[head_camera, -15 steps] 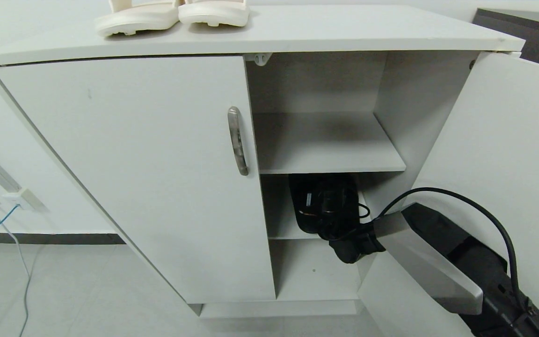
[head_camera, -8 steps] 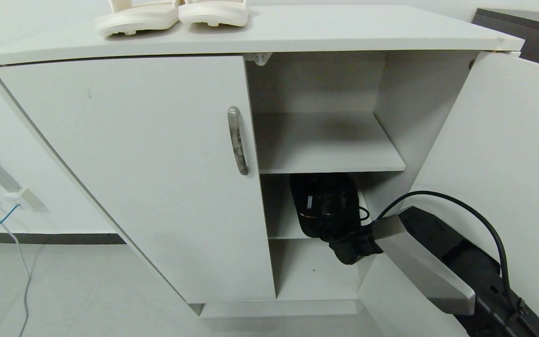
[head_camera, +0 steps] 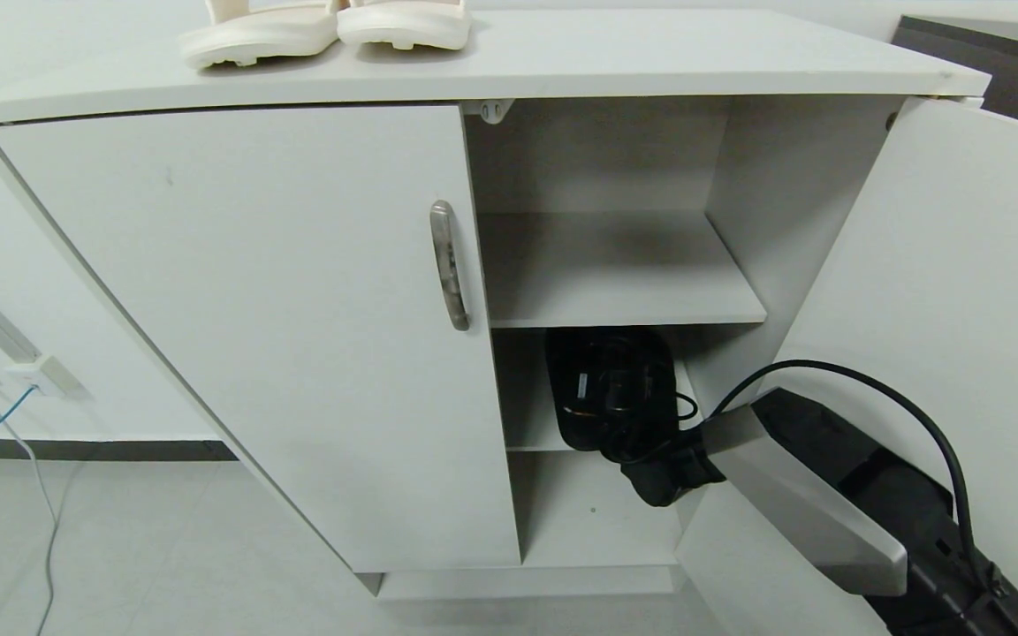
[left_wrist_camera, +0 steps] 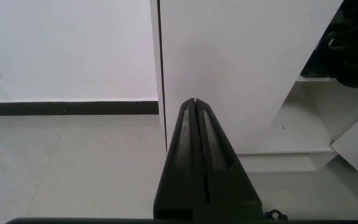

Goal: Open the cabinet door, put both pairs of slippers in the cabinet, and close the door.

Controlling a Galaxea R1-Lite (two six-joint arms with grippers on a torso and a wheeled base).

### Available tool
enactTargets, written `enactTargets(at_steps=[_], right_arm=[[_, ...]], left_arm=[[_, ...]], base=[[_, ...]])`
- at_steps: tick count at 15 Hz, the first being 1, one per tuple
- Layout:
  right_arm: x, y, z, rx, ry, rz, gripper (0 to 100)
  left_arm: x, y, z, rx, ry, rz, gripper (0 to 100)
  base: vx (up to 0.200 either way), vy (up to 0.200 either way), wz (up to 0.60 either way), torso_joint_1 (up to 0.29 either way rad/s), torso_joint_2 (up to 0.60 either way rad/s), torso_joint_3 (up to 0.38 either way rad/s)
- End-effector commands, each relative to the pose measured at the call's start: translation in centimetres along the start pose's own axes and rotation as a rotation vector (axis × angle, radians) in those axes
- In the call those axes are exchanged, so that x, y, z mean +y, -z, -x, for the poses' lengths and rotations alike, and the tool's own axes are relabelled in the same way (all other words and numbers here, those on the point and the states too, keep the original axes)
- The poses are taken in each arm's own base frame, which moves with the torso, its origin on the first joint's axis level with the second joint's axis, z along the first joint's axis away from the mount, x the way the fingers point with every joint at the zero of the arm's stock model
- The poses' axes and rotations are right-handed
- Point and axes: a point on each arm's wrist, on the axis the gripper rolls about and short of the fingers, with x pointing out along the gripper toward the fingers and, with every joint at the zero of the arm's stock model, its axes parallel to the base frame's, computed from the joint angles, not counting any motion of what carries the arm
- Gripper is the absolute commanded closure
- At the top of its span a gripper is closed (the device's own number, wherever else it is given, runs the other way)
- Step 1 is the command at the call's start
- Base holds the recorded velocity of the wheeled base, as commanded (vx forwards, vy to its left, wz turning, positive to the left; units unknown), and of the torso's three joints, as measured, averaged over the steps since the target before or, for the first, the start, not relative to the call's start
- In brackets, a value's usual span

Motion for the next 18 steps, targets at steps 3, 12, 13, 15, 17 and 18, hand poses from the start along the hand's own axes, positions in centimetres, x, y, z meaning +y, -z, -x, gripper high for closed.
enactTargets(at_steps=[3, 12, 13, 15, 17, 18], right_arm=[[0.1, -0.1, 0.2, 0.002, -0.004, 0.002, 100], [0.0, 0.7, 0.1, 0.017, -0.001, 0.013, 0], [0.0, 0.7, 0.3, 0.022, -0.002, 0.017, 0], [-0.1, 0.0, 0.8, 0.024, -0.003, 0.019, 0], [0.0, -0.7, 1.6, 0.014, -0.015, 0.010, 0], [0.1, -1.1, 2.2, 0.015, -0.022, 0.011, 0]], left_arm=[[0.0, 0.0, 0.0, 0.002, -0.001, 0.001, 100], [0.0, 0.0, 0.0, 0.002, -0.001, 0.001, 100], [0.0, 0.0, 0.0, 0.002, -0.001, 0.001, 100], [0.0, 0.0, 0.0, 0.002, -0.001, 0.001, 100], [0.0, 0.0, 0.0, 0.002, -0.001, 0.001, 100], [0.0, 0.0, 0.0, 0.002, -0.001, 0.001, 100]], base=[[0.000, 0.000, 0.00, 0.000, 0.00, 0.000], [0.000, 0.000, 0.00, 0.000, 0.00, 0.000], [0.000, 0.000, 0.00, 0.000, 0.00, 0.000], [0.000, 0.000, 0.00, 0.000, 0.00, 0.000], [0.000, 0.000, 0.00, 0.000, 0.00, 0.000], [0.000, 0.000, 0.00, 0.000, 0.00, 0.000]])
